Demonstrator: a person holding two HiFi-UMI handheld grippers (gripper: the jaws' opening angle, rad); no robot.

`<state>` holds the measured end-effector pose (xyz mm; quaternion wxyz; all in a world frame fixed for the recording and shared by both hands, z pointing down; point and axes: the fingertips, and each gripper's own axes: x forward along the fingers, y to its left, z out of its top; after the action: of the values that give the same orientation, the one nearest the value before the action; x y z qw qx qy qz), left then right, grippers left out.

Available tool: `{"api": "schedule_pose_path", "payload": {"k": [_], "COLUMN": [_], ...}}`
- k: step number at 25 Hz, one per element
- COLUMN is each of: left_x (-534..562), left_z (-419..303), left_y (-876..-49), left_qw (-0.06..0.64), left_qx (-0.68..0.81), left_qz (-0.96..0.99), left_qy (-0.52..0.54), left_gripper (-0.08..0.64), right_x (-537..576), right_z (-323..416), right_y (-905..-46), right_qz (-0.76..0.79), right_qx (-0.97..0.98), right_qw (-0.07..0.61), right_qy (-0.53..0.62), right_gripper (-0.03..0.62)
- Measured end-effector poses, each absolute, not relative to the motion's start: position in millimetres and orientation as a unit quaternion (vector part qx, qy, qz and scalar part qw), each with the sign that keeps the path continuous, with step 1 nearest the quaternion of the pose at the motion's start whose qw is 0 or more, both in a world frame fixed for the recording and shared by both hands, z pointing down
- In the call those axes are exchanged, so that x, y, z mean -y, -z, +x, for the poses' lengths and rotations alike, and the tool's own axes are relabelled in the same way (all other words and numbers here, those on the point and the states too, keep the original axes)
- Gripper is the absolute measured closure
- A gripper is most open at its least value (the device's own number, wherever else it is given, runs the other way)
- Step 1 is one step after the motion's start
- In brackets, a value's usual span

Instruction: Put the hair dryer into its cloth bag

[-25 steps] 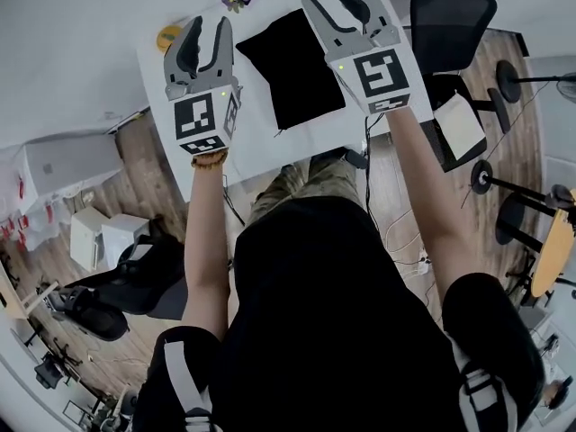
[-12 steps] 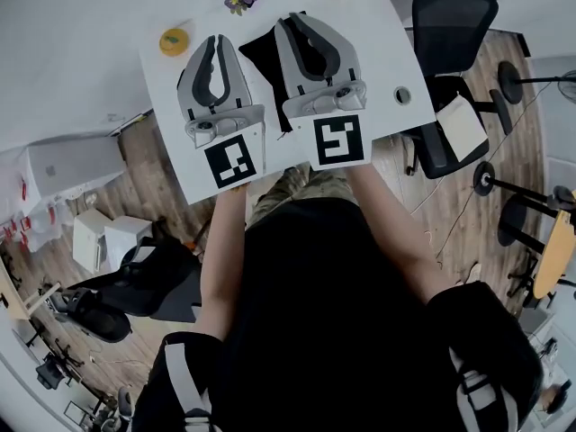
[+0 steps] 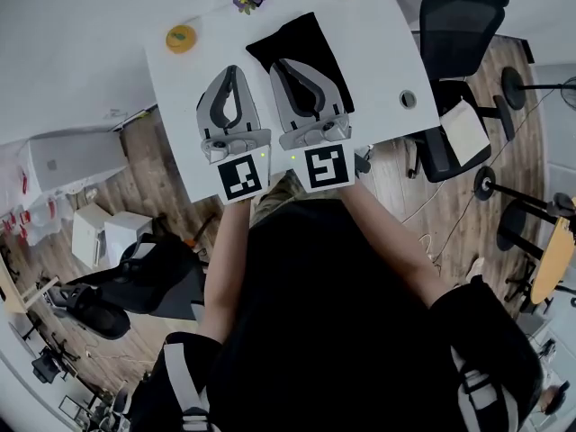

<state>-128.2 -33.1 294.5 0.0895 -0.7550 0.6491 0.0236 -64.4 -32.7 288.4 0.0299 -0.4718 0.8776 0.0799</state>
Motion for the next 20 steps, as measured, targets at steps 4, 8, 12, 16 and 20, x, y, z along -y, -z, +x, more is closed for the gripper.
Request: {"api": "schedule_pose_path", "payload": {"k": [4,8,12,16,20], "left_x": [32,31,32,33,33], "left_z": [-129,-133,-136,-138,-139], "left_y": [-311,-327,-340,-356,-368], "left_qw": [0.081,0.069,0.064,0.054,0.048], "left_qx": [-0.646,-0.647,-0.646,-0.647,-0.646], "left_qz": [-0.759,-0.759,-0.760,-0.761,-0.762], "left_qy": [-0.015,-0.009,-0.002,0.008,0.020], "left_gripper": [0.535,0.535,0.535,0.535,0.535], "right_x": [33,35,39,39,41], "right_z": [-65,-64,-64,-64,-63], "right_y": [-306,-327,-347,-363,-374], "right_qz": [-0.467,-0.469,-0.470,-0.478,-0.476], "right_qx": [-0.881,-0.880,-0.879,-0.877,-0.878], "right_qw": [0.010,-0.015,-0.040,-0.046,-0.056], "right_qy": [-0.075,-0.072,-0.063,-0.025,-0.019], "right_gripper": [0.541,0.543,0.545,0.545,0.546]}}
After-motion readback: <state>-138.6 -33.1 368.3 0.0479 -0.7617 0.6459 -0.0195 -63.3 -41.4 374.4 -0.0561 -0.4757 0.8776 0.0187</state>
